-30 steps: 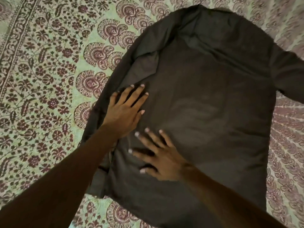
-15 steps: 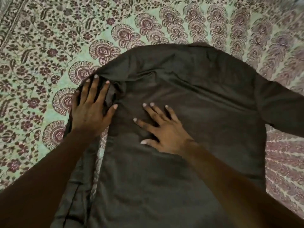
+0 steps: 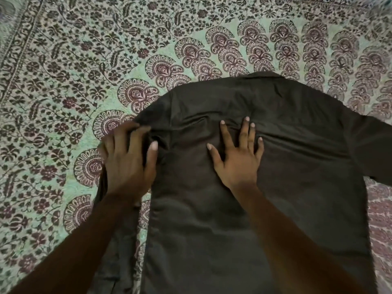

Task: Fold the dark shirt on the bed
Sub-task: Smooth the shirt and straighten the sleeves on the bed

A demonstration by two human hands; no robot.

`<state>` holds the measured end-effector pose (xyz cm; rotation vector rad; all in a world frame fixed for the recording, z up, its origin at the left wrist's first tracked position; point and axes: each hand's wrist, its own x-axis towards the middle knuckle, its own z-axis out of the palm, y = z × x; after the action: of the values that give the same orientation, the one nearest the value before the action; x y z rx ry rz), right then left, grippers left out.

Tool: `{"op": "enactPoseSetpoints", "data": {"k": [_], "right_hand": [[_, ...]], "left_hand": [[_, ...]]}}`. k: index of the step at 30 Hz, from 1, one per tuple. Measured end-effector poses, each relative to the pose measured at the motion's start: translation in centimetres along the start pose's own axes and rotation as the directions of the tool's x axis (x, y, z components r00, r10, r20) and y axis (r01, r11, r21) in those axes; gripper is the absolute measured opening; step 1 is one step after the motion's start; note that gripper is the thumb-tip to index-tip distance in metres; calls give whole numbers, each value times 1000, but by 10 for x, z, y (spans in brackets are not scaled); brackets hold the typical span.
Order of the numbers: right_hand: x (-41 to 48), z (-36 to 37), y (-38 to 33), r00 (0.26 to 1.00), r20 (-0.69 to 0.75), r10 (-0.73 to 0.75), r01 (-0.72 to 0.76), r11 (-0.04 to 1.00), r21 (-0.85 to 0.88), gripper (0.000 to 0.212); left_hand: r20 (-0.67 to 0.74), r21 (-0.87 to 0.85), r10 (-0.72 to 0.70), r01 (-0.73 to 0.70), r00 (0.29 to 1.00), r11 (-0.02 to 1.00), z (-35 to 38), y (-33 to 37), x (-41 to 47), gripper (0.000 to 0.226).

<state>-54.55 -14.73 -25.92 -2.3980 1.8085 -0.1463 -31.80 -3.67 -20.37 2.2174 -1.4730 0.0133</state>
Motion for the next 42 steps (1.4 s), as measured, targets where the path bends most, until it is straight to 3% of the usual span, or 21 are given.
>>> {"op": "enactPoseSetpoints", "data": {"k": [2, 4, 6, 9, 10, 13, 16, 19, 22, 24, 25, 27, 28, 30, 32, 33, 35, 37, 39, 40, 42], "right_hand": [[0, 1, -2, 1000, -19, 1, -1, 1000, 6, 69], [-2, 1, -4, 1000, -29, 1, -1, 1000, 17, 67], [-1, 0, -2, 999, -43, 26, -25, 999, 37, 65], [-2, 0, -4, 998, -53, 28, -26, 999, 41, 63], [-2, 0, -3, 998, -49, 32, -30, 999, 35, 63], [-1, -1, -2, 999, -39, 24, -23, 1000, 20, 63], [0, -1, -2, 999, -35, 23, -22, 1000, 20, 63], [0, -1, -2, 999, -28, 19, -19, 1000, 13, 63], [0, 0, -2, 999, -32, 14, -14, 1000, 8, 63], [0, 0, -2, 999, -41, 14, -14, 1000, 7, 62], [0, 0, -2, 999, -44, 16, -15, 1000, 4, 62], [-1, 0, -3, 999, -39, 18, -18, 1000, -2, 62], [0, 0, -3, 999, -36, 16, -16, 1000, -6, 62], [0, 0, -2, 999, -35, 14, -15, 1000, -19, 63], [-1, 0, -1, 999, -30, 15, -15, 1000, -25, 64], [0, 0, -1, 1000, -29, 13, -14, 1000, -27, 64], [0, -1, -3, 999, -34, 11, -12, 1000, -25, 65], [1, -2, -3, 999, -34, 17, -17, 1000, -19, 65], [1, -2, -5, 1000, -17, 18, -18, 999, -26, 66], [0, -2, -5, 1000, -8, 20, -21, 999, -30, 66], [0, -2, -5, 1000, 4, 30, -30, 999, -32, 66]], "left_hand": [[79, -111, 27, -18, 997, 994, 6, 13, 50, 38], [275, -239, -51, 120, 960, 964, 20, 23, 101, 43], [496, -214, -167, 306, 852, 928, 37, 31, 143, 48], [688, -164, -240, 468, 685, 868, 46, 42, 184, 48], [736, -159, -225, 485, 639, 860, 45, 47, 193, 41], [779, -196, -160, 478, 606, 856, 42, 59, 209, 17], [846, -282, -124, 632, 519, 722, 39, 63, 217, 9], [826, -266, -101, 542, 554, 797, 46, 57, 224, 24], [709, -323, -43, 379, 703, 868, 55, 46, 228, 33], [597, -227, 100, 48, 796, 973, 61, 41, 221, 33], [560, -114, 194, -157, 805, 981, 62, 41, 216, 35], [552, 87, 338, -456, 762, 886, 67, 42, 206, 45], [557, 137, 359, -509, 749, 850, 67, 42, 203, 47], [509, 133, 294, -412, 809, 901, 66, 41, 192, 50], [462, 28, 92, -119, 882, 993, 59, 36, 182, 53], [497, -44, -29, 59, 867, 997, 52, 30, 179, 53], [647, -125, -167, 320, 744, 939, 37, 14, 174, 54], [735, -85, -139, 293, 663, 952, 23, -4, 169, 58], [694, -99, -43, 154, 719, 983, 16, -16, 168, 59], [652, -98, 34, 40, 757, 994, 17, -21, 169, 59], [628, 43, 195, -284, 753, 958, 24, -26, 173, 57]]}}
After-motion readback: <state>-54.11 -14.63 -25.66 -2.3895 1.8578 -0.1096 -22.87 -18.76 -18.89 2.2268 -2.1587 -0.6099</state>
